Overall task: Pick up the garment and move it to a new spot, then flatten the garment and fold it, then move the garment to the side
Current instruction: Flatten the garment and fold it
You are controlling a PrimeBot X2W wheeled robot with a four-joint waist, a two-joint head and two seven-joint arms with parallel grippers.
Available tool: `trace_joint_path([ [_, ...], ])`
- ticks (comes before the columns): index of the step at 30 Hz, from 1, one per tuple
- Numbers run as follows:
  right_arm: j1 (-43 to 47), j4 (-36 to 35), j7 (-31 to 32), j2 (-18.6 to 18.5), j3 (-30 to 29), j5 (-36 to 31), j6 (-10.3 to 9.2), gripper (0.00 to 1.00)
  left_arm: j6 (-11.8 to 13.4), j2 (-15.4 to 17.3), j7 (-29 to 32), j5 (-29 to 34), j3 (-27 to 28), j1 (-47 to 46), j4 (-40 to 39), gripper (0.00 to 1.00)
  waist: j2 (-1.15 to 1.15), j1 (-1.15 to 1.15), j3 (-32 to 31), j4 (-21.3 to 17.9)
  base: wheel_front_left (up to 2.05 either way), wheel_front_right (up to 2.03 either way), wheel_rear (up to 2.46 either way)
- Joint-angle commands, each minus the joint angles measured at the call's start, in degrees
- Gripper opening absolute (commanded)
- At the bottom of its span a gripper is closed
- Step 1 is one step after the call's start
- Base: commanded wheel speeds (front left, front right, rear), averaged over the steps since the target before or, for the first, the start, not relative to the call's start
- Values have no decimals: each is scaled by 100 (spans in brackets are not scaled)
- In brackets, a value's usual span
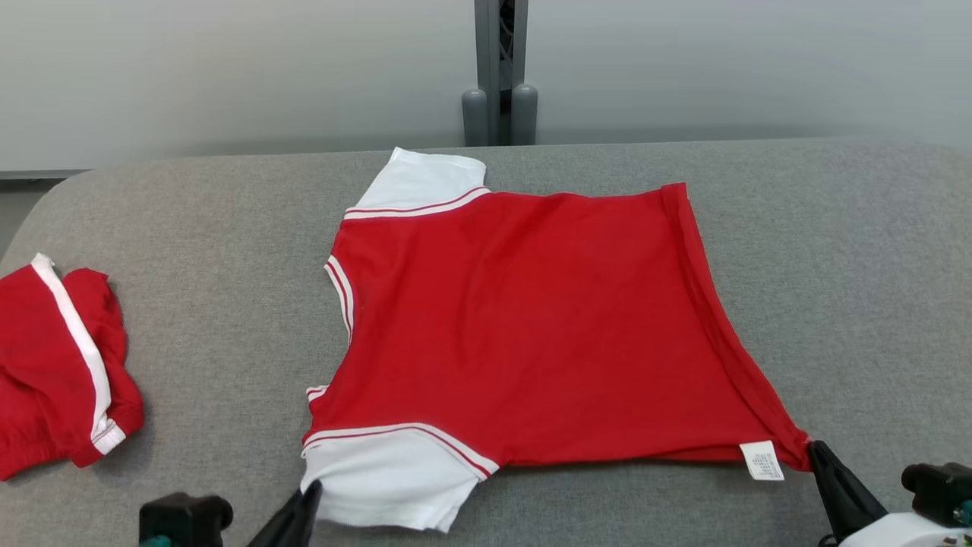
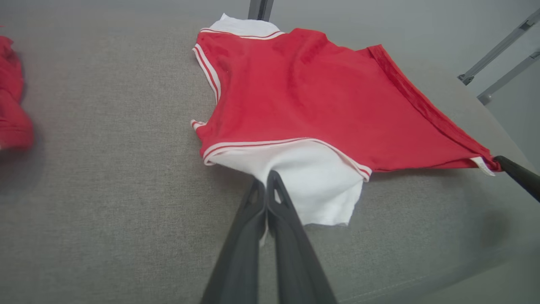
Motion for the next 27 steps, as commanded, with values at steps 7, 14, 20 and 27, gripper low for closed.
trace_joint_path([
  [7, -75, -980, 965, 308, -402, -510, -1, 0, -139, -99, -89, 59, 168, -763, 217, 0, 0, 0, 136, -108, 0, 0, 0],
  [14, -981, -1034, 1561, 259, -279, -704, -1, 0, -542, -266, -101, -191, 362, -1757, 1057, 0, 0, 0, 490, -243, 0, 0, 0],
  [20, -1697, -506, 1548, 113, -27, -623, -1, 0, -978, -478, -109, -348, 328, -2579, 2041, 0, 0, 0, 849, -227, 0, 0, 0],
  [27, -2248, 181, 1303, -20, 350, -497, -1, 0, -1439, -749, -308, -372, 234, -3362, 3095, 0, 0, 0, 1156, -235, 0, 0, 0],
])
